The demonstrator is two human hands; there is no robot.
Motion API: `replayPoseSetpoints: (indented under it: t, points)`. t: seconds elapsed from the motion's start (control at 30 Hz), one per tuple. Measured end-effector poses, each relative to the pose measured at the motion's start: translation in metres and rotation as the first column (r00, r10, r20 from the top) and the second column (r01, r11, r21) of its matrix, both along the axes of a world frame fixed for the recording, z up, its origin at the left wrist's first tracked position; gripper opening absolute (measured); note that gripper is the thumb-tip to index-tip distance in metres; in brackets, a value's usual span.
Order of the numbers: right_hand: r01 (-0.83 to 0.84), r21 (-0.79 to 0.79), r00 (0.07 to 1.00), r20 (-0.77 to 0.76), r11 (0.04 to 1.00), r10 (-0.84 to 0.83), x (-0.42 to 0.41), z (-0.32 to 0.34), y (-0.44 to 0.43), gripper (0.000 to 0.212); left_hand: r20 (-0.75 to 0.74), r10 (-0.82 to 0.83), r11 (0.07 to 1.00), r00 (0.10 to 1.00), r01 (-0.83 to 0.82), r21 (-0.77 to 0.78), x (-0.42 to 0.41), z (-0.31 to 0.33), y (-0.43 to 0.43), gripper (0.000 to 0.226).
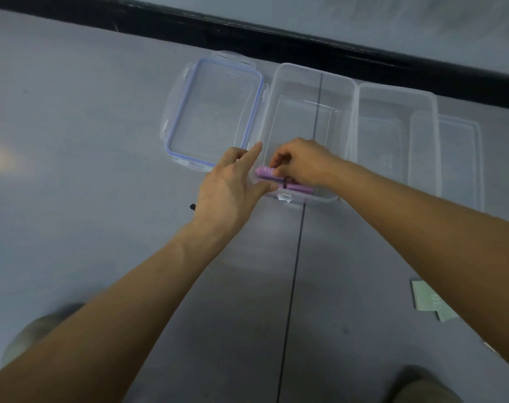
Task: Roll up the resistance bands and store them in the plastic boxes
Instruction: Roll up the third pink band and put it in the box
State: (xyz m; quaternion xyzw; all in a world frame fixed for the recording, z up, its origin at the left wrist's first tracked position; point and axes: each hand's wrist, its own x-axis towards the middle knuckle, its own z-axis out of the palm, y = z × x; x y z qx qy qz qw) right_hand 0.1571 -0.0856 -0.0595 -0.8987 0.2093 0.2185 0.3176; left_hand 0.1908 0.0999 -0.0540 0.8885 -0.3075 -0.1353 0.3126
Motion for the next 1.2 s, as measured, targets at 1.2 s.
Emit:
replayPoseSetpoints:
  t: [1.2]
  points:
    - [0.271, 0.156, 0.846, 0.432, 0.95, -0.312, -0.067, 0.075, -0.028, 0.035, 0.235, -0.098, 0.991, 0.967, 0.117, -0.065, -0.054, 0.044, -0.033, 0.041]
